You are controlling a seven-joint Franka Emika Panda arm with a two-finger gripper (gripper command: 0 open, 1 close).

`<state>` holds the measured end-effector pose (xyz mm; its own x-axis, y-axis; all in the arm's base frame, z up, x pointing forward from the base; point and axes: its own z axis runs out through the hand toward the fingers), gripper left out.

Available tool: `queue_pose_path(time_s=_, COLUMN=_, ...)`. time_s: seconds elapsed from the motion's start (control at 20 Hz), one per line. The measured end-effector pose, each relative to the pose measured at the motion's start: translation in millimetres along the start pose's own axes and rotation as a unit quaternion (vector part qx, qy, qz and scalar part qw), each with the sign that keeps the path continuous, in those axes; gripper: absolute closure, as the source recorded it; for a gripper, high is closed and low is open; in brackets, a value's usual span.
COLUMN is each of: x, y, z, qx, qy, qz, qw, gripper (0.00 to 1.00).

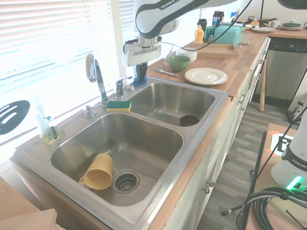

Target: Turn off the faucet

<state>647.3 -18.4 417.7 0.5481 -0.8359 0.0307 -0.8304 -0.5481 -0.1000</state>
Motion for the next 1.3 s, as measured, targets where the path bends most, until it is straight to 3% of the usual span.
queue_pose_path(time_s=0.3, x=-31.2, y=44.1, z=-4.5, qx=-0.042, qy=-0.034, qz=0.001, qw=0.9986, gripper=1.0)
queue_pose_path(time_s=0.6, x=-79.2, y=103.3, z=-15.8, qx=-0.056, qy=-0.043, qz=-0.001, qw=0.9975, gripper=1.0)
queue_pose_path(time_s=0.65, x=-87.5, y=114.5, z=-16.4, qx=-0.056, qy=-0.043, qz=-0.001, qw=0.9975, gripper=0.0)
queue_pose_path(time_s=0.9, x=-114.7, y=160.4, z=-15.1, qx=-0.054, qy=-0.042, qz=0.005, qw=0.9977, gripper=0.0)
queue_pose_path(time_s=1.3, x=-126.8, y=174.4, z=-11.8, qx=-0.04, qy=-0.029, qz=0.003, qw=0.9988, gripper=0.0)
